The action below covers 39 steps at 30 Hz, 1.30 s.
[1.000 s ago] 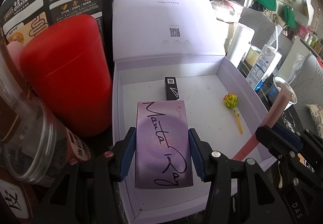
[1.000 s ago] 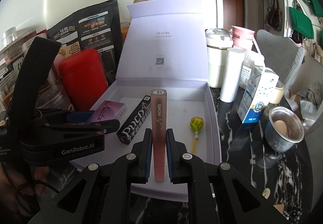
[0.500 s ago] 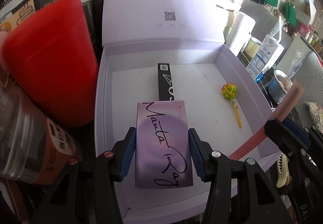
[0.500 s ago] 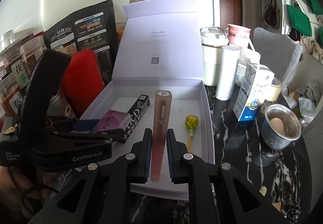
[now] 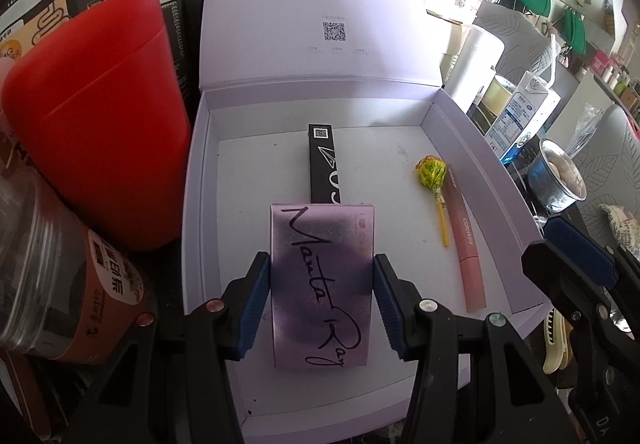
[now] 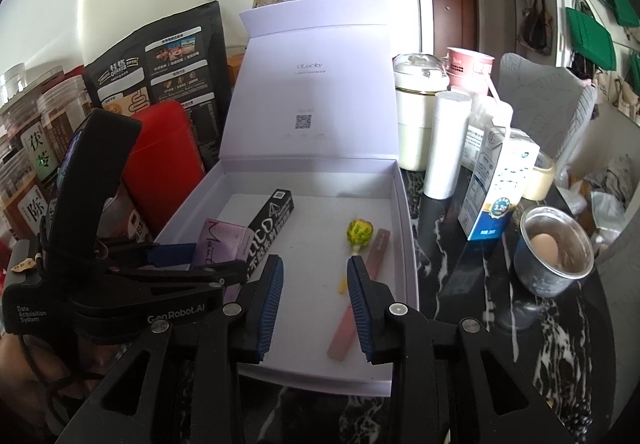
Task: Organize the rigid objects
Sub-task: 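Open the right gripper dropping the lip gloss while the left lowers the card into the box, then open the left gripper releasing the Manta Ray card inside the lavender box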
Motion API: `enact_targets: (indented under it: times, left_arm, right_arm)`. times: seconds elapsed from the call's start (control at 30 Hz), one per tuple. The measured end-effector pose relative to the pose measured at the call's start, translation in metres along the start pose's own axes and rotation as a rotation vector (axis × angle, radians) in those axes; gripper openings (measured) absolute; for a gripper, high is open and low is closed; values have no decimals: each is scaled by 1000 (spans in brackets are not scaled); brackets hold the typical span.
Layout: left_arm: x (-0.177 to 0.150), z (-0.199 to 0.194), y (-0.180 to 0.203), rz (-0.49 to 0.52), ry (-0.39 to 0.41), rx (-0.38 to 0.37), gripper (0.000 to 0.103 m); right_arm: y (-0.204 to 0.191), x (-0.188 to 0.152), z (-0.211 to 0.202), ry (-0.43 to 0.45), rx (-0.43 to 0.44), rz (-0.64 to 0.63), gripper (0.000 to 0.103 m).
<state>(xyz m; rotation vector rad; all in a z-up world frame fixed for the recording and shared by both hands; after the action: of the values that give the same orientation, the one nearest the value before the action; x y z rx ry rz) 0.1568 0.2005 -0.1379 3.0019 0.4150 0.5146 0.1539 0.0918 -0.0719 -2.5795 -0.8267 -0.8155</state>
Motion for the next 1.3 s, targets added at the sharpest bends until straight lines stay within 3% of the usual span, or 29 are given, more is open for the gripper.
enact_targets:
  times: [0.2, 0.8, 1.13, 1.3]
  left_arm:
    - [1, -11, 3, 17, 29, 49, 51]
    - [-9, -56, 9, 31, 98, 79, 51]
    - [-19, -88, 14, 42, 155, 77, 51]
    - [-24, -104, 17, 52, 186, 76, 51]
  right_arm:
    - [1, -2, -5, -5, -9, 9, 33]
    - [7, -11, -34, -3, -37, 43, 33]
    - [3, -12, -59, 33, -42, 43, 46]
    - [3, -15, -71, 47, -53, 48, 46]
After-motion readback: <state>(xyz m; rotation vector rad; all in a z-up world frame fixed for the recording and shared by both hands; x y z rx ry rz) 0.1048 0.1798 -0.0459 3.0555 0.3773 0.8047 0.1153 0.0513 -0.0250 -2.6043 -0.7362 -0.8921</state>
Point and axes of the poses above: each gripper's, at about its wrist camera, not at the fingertips, and z roughly the way its jaws point, y to its right, x to its top, the point moved 9 cm from there along z, roughly the way its jaws point, and after that the axes turned 15 degrees about -y, right-handed, at the moved point
